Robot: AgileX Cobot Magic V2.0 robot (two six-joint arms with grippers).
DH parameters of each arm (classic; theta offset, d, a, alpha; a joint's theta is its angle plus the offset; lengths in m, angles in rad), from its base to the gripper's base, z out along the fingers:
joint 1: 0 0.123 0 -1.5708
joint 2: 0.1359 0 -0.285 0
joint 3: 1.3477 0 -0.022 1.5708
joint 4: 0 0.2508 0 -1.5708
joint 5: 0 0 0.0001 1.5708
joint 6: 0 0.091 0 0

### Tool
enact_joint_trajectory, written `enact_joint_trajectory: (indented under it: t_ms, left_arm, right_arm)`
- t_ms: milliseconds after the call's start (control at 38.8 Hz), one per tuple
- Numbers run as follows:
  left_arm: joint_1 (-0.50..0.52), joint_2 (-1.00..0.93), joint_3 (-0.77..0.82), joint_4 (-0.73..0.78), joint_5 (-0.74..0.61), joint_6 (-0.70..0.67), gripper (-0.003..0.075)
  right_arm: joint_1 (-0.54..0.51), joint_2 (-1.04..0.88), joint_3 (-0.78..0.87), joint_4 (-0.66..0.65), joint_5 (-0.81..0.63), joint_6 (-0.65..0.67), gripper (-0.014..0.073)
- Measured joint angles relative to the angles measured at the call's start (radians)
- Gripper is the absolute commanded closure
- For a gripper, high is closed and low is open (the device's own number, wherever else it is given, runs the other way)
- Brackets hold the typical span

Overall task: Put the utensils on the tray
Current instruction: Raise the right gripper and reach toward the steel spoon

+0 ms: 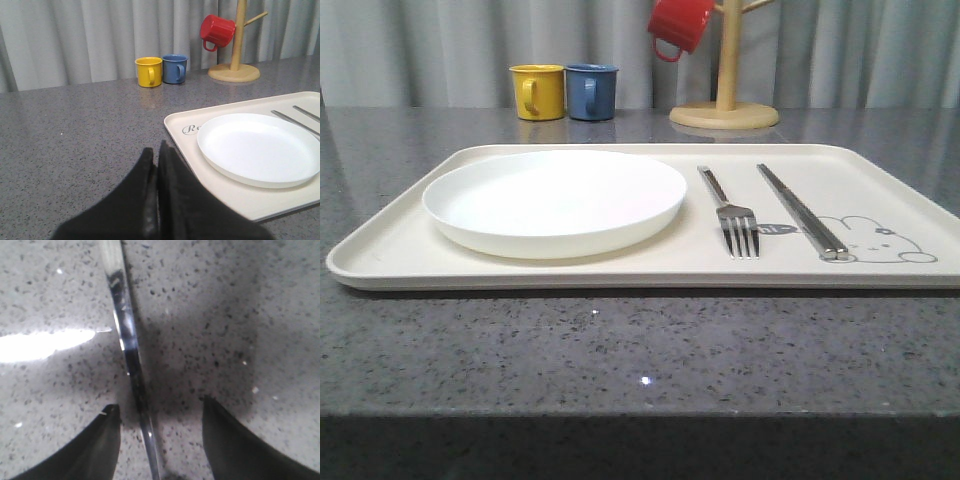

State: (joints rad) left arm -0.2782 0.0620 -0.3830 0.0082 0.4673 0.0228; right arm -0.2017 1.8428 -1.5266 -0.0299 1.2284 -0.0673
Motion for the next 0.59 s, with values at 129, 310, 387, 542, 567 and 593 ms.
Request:
enact_joint_trajectory:
  t_ms: [129, 310, 387, 542, 567, 593]
  left_arm:
    - [0.0, 0.0, 0.0, 0.0, 0.0, 0.0, 0.0738]
    - [0.0, 0.0, 0.0, 0.0, 0.0, 0.0, 0.0738]
    - [0.0, 0.0, 0.0, 0.0, 0.0, 0.0, 0.0738]
    - [0.0, 0.0, 0.0, 0.0, 0.0, 0.0, 0.0738]
    - [0.0, 0.0, 0.0, 0.0, 0.0, 0.0, 0.0738]
    - [0.0, 0.0, 0.0, 0.0, 0.0, 0.0, 0.0738]
  right_arm:
    - [0.0, 0.011, 0.0, 0.006, -0.001, 0.0, 0.0332]
    - [-0.004, 0.011, 0.0, -0.002, -0.005, 0.0, 0.0538]
    - [-0.005, 0.011, 0.0, -0.005, -0.005, 0.0, 0.0578]
    - [-0.005, 0.011, 0.0, -0.005, -0.005, 0.0, 0.0591]
    - [-0.005, 0.011, 0.0, -0.005, -0.005, 0.0, 0.0591]
    - [-0.005, 0.011, 0.0, -0.005, -0.005, 0.0, 0.0591]
